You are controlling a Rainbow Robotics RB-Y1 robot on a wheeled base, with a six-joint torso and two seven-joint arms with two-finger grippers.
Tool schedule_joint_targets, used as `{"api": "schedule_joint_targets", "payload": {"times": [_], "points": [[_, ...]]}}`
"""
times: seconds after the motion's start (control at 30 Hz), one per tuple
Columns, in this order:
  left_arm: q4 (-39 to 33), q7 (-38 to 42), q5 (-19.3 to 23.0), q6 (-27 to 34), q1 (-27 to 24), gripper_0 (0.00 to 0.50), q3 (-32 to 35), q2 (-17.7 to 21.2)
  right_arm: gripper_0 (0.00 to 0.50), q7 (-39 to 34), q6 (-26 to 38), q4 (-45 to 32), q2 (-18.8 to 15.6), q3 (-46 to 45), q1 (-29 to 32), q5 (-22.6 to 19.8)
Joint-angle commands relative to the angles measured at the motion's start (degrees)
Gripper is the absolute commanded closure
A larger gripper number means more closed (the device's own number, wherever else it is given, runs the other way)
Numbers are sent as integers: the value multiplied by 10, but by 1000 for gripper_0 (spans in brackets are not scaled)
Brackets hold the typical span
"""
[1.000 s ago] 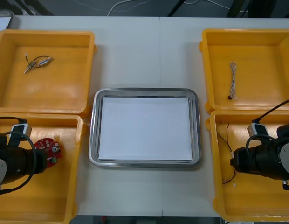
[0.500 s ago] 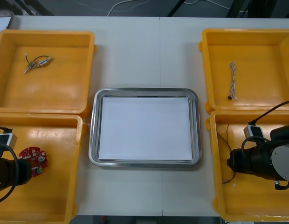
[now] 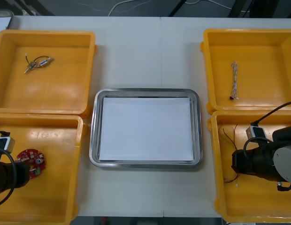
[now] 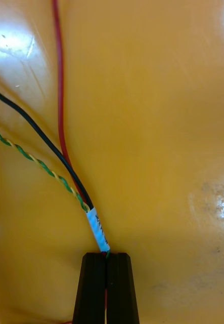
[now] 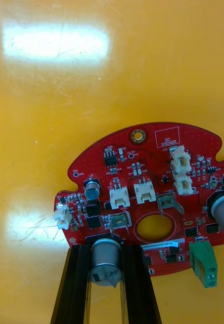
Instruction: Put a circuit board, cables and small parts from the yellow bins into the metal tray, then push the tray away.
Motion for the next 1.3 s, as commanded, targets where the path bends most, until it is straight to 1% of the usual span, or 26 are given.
{"api": "schedule_joint_targets", "payload": {"times": [0.03,0.07,0.1,0.13,0.2,0.23,0.3,0.33,0.37,0.4,0.43,0.5,0.53,0.6,0.67,0.73,0.83,0.9,0.93,1.0,1.1,1.3], "points": [[-3,-55,-2,-9,18,246,15,24,500,16,24,-50,6,-9,10,-2],[-3,-55,-1,-10,18,195,15,24,500,17,29,-56,6,-12,10,-2],[-3,-55,1,-10,16,106,15,24,500,18,41,-67,6,-17,10,-4],[-4,-56,3,-9,15,68,16,25,500,19,53,-78,6,-24,10,-6],[-13,-54,5,0,12,44,17,31,500,21,76,-95,6,-38,10,-9],[-13,-54,5,0,12,44,17,31,500,21,76,-95,6,-38,10,-9],[-43,-52,10,54,3,32,36,41,500,26,104,-112,6,-60,10,-15],[-49,-52,13,68,0,31,42,43,500,27,109,-114,6,-64,10,-16],[-62,-52,20,95,-4,25,52,46,500,29,117,-117,5,-73,10,-19],[-74,-51,32,121,-10,11,65,49,500,33,123,-117,4,-82,10,-22],[-79,-52,39,134,-13,6,72,50,500,35,126,-117,3,-86,10,-24],[-100,-50,66,181,-23,0,93,56,500,42,133,-117,-2,-102,10,-28],[-105,-48,73,191,-25,0,99,57,500,43,135,-117,-3,-105,11,-30],[-118,-33,102,222,-36,0,111,58,500,49,144,-117,-7,-117,13,-33],[-120,-9,119,234,-43,0,110,58,500,53,146,-117,-9,-125,15,-36],[-120,21,124,231,-49,0,97,58,500,57,146,-115,-10,-130,17,-38],[-120,66,102,205,-51,0,59,57,500,62,147,-110,-14,-139,20,-42],[-120,105,71,174,-46,0,25,57,500,64,146,-105,-16,-145,20,-45],[-120,112,63,167,-46,0,16,57,500,65,146,-103,-16,-146,20,-45],[-119,141,32,145,-45,0,-14,57,500,68,146,-98,-17,-153,20,-49],[-110,159,20,118,-40,0,-34,57,500,71,146,-92,-21,-156,20,-52],[-86,161,10,56,-24,0,-56,48,500,71,144,-79,-22,-160,20,-57]]}}
